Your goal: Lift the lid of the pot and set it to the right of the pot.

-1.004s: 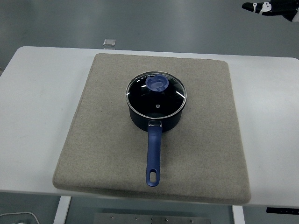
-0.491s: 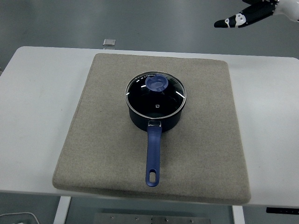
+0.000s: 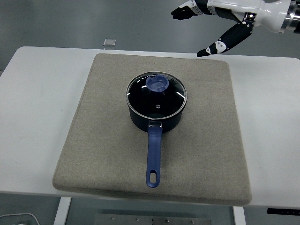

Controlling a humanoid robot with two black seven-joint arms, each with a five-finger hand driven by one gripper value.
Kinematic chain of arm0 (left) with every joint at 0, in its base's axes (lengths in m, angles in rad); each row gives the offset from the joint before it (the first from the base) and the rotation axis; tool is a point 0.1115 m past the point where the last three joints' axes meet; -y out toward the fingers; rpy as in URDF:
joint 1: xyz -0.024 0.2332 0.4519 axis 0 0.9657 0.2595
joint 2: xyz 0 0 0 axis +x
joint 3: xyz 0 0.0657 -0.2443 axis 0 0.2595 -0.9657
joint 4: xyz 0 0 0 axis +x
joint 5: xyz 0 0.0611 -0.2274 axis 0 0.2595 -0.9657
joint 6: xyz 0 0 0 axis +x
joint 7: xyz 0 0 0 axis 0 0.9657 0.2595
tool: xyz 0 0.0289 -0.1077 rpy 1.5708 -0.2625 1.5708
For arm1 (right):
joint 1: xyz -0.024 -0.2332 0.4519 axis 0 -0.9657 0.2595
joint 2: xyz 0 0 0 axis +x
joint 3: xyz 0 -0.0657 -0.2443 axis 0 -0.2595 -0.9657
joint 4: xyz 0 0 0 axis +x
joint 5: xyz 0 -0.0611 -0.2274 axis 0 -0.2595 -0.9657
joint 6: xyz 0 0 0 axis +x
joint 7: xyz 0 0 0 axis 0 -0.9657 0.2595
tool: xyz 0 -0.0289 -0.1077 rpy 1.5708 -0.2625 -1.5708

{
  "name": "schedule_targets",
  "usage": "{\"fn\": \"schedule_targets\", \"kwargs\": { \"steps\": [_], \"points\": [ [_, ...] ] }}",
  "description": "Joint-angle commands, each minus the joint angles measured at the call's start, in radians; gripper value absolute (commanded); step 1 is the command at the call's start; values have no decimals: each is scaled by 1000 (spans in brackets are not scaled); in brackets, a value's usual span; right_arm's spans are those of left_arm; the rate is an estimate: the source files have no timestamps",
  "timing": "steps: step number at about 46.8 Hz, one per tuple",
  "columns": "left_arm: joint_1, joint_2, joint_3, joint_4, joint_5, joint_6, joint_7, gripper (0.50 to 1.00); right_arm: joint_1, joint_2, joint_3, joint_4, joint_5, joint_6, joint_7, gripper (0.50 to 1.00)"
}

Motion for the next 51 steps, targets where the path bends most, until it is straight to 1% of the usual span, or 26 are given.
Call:
{"fn": "schedule_targets", "kwargs": {
  "steps": [1, 11, 16, 23, 27, 35, 40, 44, 51],
  "points": [
    [0, 0, 0, 0, -1, 0, 0, 1000, -2, 1, 0, 23, -37, -16, 0, 903],
    [0, 0, 0, 0, -1, 0, 0, 1000, -3, 4, 0, 57, -138, -56, 0, 903],
    [0, 0, 0, 0, -1, 0, 0, 1000, -6, 9, 0, 60, -143, -64, 0, 903],
    [1, 0, 0, 0, -1, 0, 0, 1000, -15, 15, -15, 60, -164, -93, 0, 903],
    [0, 0, 0, 0, -1, 0, 0, 1000, -35, 18, -15, 60, -172, -113, 0, 903],
    [1, 0, 0, 3, -1, 0, 0, 1000, -40, 53, -18, 60, -210, -156, 0, 903],
    [1, 0, 0, 0, -1, 0, 0, 1000, -55, 62, -18, 60, -232, -176, 0, 903],
    [0, 0, 0, 3, -1, 0, 0, 1000, -63, 64, -18, 60, -241, -182, 0, 903],
    [0, 0, 0, 3, -1, 0, 0, 1000, -77, 87, -18, 60, -246, -191, 0, 903]
  ]
}}
